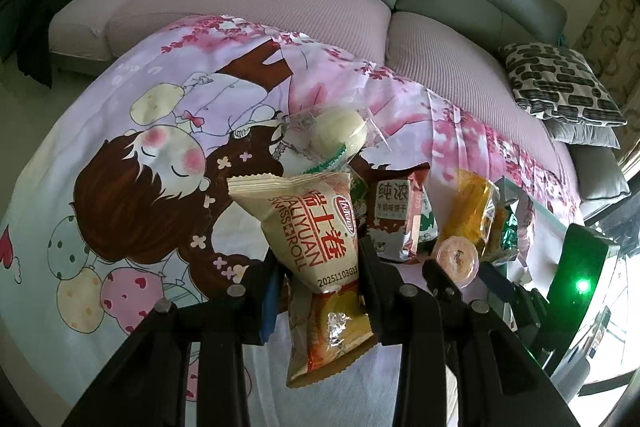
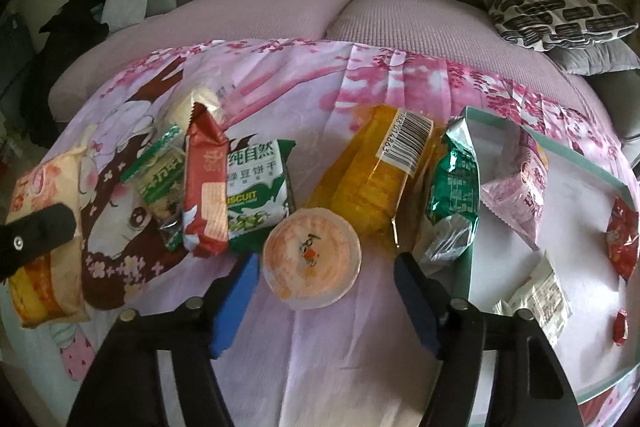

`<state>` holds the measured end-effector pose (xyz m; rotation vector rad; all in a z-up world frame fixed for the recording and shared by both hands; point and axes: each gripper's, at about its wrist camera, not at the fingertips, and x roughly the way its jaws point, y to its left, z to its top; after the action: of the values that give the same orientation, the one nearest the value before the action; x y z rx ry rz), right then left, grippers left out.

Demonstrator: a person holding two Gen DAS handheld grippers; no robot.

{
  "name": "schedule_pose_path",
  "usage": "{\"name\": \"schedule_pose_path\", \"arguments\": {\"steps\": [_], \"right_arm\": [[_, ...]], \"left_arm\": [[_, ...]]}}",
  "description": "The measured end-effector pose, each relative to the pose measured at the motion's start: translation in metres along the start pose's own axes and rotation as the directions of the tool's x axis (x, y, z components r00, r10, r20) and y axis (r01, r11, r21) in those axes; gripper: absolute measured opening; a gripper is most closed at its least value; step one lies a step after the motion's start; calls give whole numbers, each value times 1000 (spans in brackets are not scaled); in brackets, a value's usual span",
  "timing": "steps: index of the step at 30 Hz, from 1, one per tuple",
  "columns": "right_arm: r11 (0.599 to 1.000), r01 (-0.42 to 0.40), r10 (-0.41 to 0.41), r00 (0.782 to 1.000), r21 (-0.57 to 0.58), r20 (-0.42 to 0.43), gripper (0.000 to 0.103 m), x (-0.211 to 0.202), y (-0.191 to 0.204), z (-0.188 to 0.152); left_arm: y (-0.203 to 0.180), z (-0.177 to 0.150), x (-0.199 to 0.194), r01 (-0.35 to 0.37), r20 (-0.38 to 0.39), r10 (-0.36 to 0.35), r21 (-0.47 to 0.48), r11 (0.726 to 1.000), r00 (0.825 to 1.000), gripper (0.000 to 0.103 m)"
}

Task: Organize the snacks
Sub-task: 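Lower right gripper and grasp the orange jelly cup while left gripper holds the packet, then carry the yellow packet and jelly cup over the tray with both grippers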

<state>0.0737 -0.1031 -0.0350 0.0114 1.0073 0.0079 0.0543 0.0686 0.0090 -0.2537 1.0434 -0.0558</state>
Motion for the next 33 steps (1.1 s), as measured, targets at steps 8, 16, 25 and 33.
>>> {"name": "schedule_pose_path", "arguments": {"steps": [8, 16, 25, 33], "right_arm": [[999, -25, 26, 1000, 19, -4, 49, -2, -4, 1], [999, -46, 46, 999, 26, 15, 49, -18, -6, -2], [997, -63, 61, 995, 34, 75, 49, -46, -9, 0], [996, -64, 56, 993, 70, 102, 49, -65, -26, 2]], "left_arm": [[-2, -1, 0, -2, -2, 2, 6, 1000, 1000, 38], [-1, 0, -3, -1, 7, 1, 5, 1000, 1000, 38], [-5, 1, -10, -7, 25, 7, 14, 1000, 1000, 38], [-25, 0, -13, 9, 43, -11, 59, 998, 999, 38]]}}
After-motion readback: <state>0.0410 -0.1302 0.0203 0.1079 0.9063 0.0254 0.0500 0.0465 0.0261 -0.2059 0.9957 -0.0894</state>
